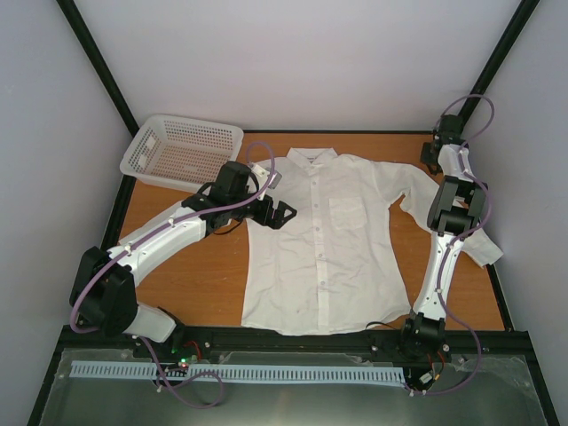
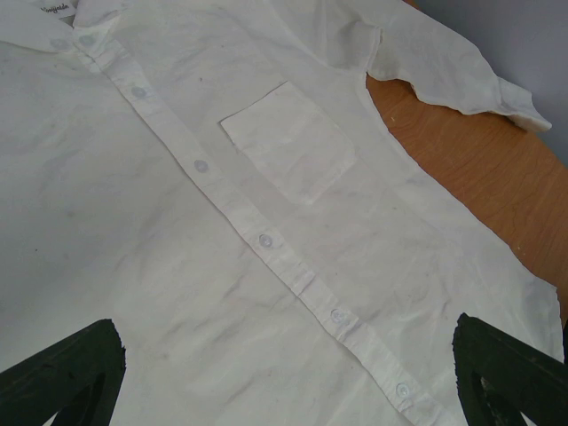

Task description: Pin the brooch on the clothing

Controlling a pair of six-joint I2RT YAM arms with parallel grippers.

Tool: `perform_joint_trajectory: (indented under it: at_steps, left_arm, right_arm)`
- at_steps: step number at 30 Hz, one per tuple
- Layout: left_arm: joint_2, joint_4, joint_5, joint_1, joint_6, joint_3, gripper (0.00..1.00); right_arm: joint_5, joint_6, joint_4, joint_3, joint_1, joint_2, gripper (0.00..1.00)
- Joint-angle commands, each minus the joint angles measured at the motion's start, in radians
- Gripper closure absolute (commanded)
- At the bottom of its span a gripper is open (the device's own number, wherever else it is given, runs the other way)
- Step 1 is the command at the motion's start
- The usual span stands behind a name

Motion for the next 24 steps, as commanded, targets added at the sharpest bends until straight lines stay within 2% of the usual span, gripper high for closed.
perform_joint_trajectory:
  at_steps: [1,10,24]
  left_arm:
    - [-0.008,0.022,0.013,0.009,0.013,0.009,0.00]
    - [-0.008,0.022,0.017,0.009,0.013,0.009,0.00]
    - [-0.029,0.024,0.016,0.009,0.013,0.010,0.00]
  right_arm:
    - [0.041,0.004,0.008,-0.011,0.008,-0.057,0.91]
    - [0.114,0.002,0.016,-0.022,0.024,-0.084,0.97]
    - [0.320,-0.009,0.109,-0.203,0.071,-0.234,0.97]
